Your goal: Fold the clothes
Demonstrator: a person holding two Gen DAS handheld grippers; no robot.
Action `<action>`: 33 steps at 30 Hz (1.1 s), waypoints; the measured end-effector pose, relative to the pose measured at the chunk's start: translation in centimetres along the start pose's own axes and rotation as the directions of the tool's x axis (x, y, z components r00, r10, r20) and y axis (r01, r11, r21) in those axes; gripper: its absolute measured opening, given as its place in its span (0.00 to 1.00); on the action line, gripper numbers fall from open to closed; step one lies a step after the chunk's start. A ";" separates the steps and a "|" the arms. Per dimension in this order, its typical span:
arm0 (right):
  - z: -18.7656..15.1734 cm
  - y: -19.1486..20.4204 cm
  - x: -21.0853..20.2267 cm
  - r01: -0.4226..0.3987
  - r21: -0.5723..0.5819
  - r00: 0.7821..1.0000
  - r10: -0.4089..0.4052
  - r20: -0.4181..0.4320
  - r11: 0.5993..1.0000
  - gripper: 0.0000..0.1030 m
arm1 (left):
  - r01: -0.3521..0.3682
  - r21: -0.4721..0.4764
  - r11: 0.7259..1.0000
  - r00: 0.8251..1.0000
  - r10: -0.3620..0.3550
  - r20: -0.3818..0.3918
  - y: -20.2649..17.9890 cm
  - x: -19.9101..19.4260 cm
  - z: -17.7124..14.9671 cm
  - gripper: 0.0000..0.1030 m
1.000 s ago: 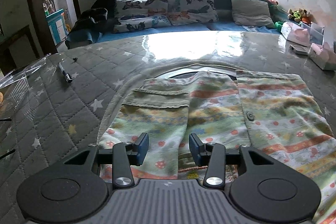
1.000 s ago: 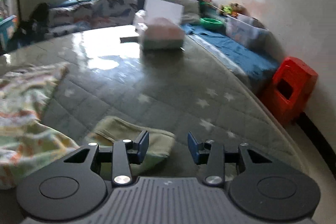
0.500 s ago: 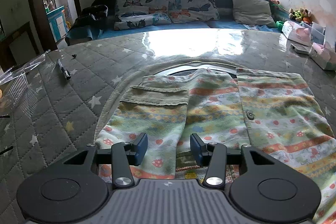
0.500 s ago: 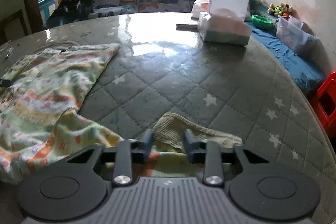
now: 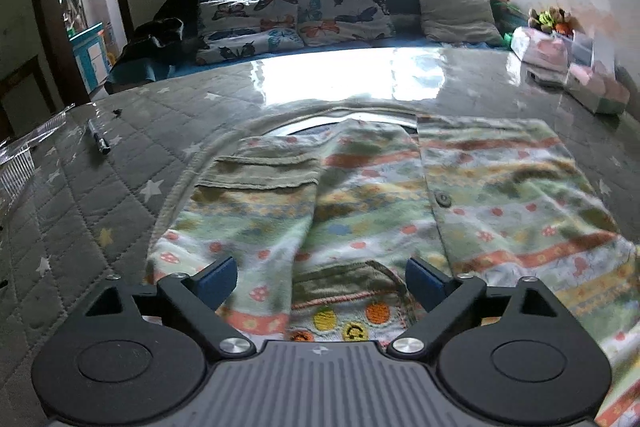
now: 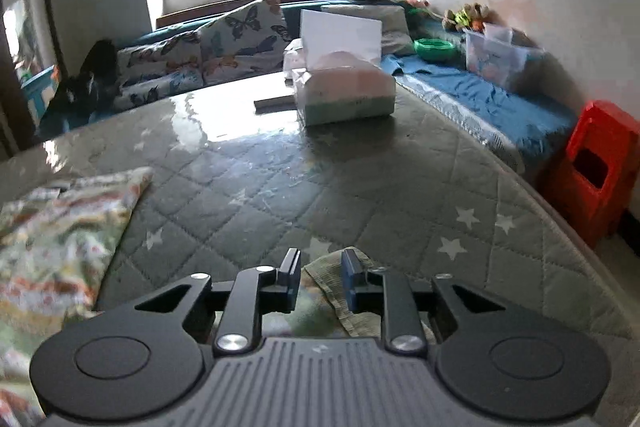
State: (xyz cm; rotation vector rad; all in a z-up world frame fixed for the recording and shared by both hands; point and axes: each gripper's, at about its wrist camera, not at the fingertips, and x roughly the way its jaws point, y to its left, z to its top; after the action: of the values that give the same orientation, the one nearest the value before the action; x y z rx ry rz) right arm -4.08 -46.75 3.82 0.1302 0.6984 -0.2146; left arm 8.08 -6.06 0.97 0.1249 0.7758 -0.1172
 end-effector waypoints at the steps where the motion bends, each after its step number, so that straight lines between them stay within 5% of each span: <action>1: -0.2 0.1 -0.1 0.000 -0.017 1.000 0.000 -0.004 1.000 0.34 | 0.000 0.002 1.000 1.000 0.000 -0.001 -0.1 0.1 0.0 0.97; 11: -1.7 0.5 0.7 0.017 -0.078 0.998 -0.021 -0.052 0.997 0.50 | 0.004 -0.005 1.000 1.000 -0.003 0.031 0.5 -1.0 0.5 1.00; 23: -1.7 3.3 1.6 -0.044 -0.124 0.998 0.038 -0.058 0.991 0.74 | -0.098 0.019 0.995 0.995 0.098 0.032 1.2 2.1 3.5 0.98; 29: -1.8 3.3 1.8 -0.048 -0.121 0.997 0.041 -0.058 0.992 0.78 | -0.104 0.016 0.994 0.995 0.103 0.007 1.8 3.9 3.4 0.70; 31: -1.8 3.4 1.9 -0.047 -0.124 0.997 0.040 -0.059 0.991 0.80 | -0.102 0.014 0.995 0.995 0.102 0.012 1.9 3.7 3.4 0.54; 33: -1.8 3.5 1.9 -0.046 -0.123 0.998 0.039 -0.058 0.991 0.81 | -0.098 0.013 0.995 0.995 0.097 0.012 2.2 3.6 3.3 0.26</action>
State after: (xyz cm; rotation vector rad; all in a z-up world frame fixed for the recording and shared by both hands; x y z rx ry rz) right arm -2.96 -43.35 1.43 0.0318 0.7620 -0.1262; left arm 13.23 -4.59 0.95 0.1746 0.7563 -0.0307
